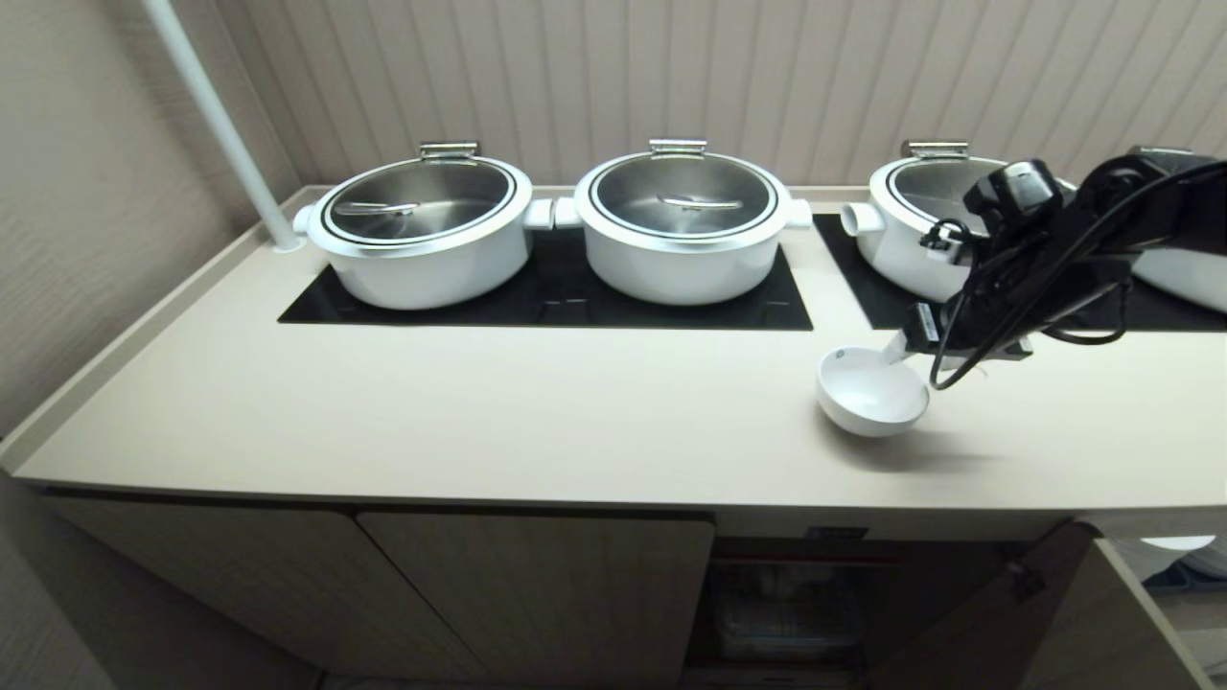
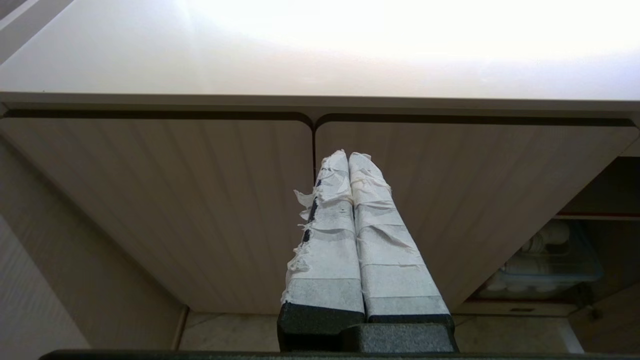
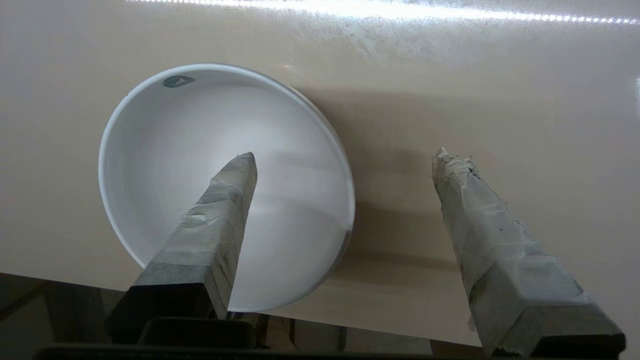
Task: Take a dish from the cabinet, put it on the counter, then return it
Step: Pick up the bowl from the table
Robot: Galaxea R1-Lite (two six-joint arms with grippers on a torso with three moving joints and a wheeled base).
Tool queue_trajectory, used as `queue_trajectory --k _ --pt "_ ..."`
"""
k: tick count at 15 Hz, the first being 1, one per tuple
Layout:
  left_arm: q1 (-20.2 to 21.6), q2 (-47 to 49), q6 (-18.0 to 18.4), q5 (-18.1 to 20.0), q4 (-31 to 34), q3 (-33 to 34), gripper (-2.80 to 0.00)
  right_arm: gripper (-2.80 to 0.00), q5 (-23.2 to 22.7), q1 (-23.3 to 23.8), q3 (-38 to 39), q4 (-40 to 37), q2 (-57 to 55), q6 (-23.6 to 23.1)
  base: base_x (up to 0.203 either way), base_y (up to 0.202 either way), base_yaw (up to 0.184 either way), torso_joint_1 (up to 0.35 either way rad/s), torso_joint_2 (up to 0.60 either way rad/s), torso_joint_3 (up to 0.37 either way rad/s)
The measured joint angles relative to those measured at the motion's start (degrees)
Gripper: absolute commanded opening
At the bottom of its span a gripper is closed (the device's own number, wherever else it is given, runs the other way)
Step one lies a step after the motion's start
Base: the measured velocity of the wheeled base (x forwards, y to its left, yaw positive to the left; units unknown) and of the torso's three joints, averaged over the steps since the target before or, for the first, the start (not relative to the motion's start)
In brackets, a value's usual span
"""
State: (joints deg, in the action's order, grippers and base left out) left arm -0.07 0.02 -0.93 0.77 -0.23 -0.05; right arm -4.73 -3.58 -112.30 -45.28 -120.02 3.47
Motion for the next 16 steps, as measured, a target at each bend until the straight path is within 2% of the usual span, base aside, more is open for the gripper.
queue_trajectory --k 10,14,16 --pt "0.0 0.0 0.0 0.0 0.0 0.0 -2.80 0.00 0.2 0.0 0.1 1.2 -2.6 1.0 0.000 0.000 0.000 0.000 0.00 0.000" --pt "0.0 0.0 0.0 0.0 0.0 0.0 -2.80 0.00 5.1 -0.5 0.0 4.1 -4.9 3.5 0.000 0.000 0.000 0.000 0.00 0.000" --pt "0.0 0.0 0.0 0.0 0.0 0.0 -2.80 0.00 5.4 -0.8 0.0 5.5 -5.9 4.7 0.000 0.000 0.000 0.000 0.00 0.000"
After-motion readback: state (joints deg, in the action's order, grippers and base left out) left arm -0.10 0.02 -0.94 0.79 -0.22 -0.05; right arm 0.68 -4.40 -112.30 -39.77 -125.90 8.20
